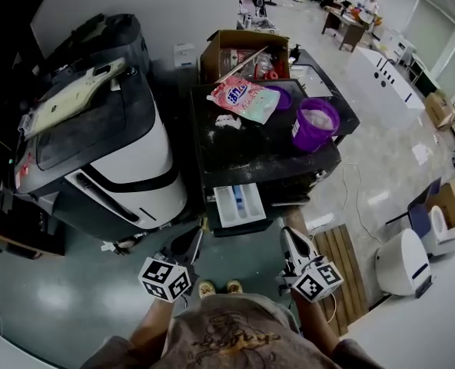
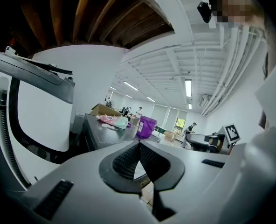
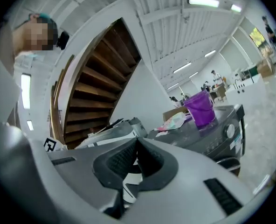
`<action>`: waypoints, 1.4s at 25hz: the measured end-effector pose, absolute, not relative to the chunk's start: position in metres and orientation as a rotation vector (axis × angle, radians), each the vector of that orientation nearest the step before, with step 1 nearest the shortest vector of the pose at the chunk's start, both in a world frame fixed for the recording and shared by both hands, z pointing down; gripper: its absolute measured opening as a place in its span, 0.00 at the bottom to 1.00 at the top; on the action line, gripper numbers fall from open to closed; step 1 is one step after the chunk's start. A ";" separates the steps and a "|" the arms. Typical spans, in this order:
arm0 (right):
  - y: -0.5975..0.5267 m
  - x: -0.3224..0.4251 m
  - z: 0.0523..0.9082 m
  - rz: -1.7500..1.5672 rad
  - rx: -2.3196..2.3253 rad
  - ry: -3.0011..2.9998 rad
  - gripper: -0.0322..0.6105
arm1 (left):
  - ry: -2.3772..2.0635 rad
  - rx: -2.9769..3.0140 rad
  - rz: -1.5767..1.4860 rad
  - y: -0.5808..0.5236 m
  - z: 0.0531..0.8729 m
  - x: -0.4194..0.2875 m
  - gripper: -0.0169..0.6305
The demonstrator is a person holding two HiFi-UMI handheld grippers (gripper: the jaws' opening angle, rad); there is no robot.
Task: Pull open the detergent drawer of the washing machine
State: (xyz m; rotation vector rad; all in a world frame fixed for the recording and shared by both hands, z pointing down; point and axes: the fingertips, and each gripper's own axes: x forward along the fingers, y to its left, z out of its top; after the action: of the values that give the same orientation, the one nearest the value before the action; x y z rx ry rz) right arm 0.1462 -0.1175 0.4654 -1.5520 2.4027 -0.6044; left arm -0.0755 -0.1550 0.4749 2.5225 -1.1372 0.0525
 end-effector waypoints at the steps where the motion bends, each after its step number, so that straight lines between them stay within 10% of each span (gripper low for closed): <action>1: -0.117 0.144 0.465 -0.551 -1.604 2.443 0.03 | -1.145 2.524 0.048 -0.156 0.474 -0.077 0.06; 35: -0.116 0.126 0.503 -0.379 -1.894 2.538 0.05 | -1.249 2.491 0.073 -0.162 0.495 -0.103 0.06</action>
State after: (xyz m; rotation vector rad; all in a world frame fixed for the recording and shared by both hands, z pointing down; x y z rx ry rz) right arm 0.1265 -0.1158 0.5030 -1.8942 2.5378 -0.3792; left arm -0.1029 -0.1616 0.4952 2.4909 -1.2486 0.0730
